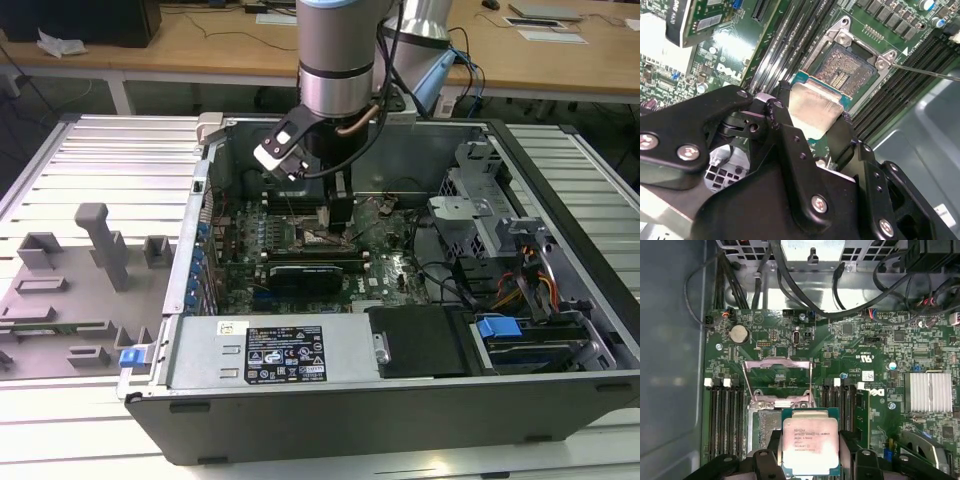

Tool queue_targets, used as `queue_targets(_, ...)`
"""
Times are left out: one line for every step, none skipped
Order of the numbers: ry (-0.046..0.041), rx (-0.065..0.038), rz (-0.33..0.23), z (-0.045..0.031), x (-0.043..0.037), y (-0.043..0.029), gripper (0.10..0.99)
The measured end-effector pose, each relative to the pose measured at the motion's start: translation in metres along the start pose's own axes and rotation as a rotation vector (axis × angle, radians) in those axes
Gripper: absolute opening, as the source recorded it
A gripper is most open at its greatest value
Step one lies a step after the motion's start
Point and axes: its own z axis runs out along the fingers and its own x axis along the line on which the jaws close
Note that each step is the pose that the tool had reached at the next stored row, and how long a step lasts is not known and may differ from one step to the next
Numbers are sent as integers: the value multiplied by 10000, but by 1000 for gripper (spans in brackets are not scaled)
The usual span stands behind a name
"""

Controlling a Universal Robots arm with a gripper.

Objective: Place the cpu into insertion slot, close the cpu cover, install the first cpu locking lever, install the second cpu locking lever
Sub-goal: 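Place the cpu into insertion slot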

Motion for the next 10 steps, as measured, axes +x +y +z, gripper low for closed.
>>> queue_targets(-2, 0, 15, 24, 1, -3, 541)
queue_targets(-1, -1, 23, 37, 5, -7, 541)
queue_targets(0, 0, 23, 44, 9, -11, 541)
queue_targets(6, -2, 21, 56, 18, -21, 541)
queue_targets(10, -4, 22, 64, 24, -29, 541)
queue_targets(15, -7, 21, 70, 30, -35, 541)
queue_targets(18, -10, 22, 81, 43, -45, 541)
queue_targets(21, -14, 22, 99, 65, -53, 541)
queue_targets(23, -16, 22, 110, 81, -57, 541)
queue_targets(25, -17, 22, 118, 94, -60, 541)
